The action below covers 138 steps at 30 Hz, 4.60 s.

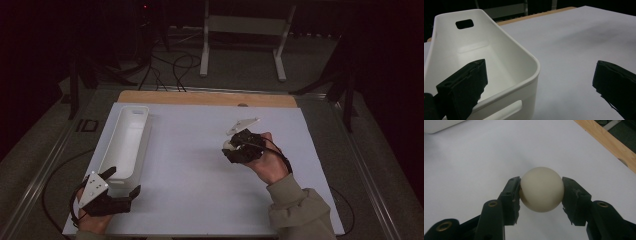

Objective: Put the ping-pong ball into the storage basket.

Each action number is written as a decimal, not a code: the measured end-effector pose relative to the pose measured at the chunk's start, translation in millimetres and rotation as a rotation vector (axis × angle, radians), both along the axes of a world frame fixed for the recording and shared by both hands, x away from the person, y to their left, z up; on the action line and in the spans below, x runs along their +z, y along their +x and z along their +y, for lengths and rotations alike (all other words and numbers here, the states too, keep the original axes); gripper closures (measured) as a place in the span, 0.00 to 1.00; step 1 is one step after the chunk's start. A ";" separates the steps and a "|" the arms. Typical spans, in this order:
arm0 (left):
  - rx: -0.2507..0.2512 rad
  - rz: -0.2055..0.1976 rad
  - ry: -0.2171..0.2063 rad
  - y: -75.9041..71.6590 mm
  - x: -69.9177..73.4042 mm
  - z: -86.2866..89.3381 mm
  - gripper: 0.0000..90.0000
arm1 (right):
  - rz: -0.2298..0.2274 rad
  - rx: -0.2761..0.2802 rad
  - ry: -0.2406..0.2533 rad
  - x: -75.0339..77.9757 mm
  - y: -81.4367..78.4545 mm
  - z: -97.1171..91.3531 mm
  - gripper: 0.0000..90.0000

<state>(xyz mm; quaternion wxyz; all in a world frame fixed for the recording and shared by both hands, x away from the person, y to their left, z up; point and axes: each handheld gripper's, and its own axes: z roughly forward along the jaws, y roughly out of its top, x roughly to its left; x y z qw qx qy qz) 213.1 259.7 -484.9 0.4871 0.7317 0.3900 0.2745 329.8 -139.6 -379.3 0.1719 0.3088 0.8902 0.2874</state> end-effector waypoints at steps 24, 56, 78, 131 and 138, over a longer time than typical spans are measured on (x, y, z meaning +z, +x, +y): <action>-0.001 0.000 0.000 0.1 -0.1 0.0 0.00 | -0.016 0.020 0.007 6.7 9.8 18.3 0.57; -0.003 -0.001 0.000 0.4 -0.2 0.1 0.00 | -0.016 0.067 0.013 12.7 18.3 49.1 0.57; -0.005 -0.001 0.001 0.4 -0.3 0.4 0.00 | -0.020 0.087 0.023 13.8 23.9 69.6 0.57; -0.008 -0.004 -0.001 0.1 -0.7 0.8 0.00 | -0.023 0.154 0.053 10.4 36.1 114.6 0.57; -0.008 -0.004 -0.001 0.0 -0.7 0.8 0.00 | -0.020 0.156 0.060 10.0 36.7 120.0 0.57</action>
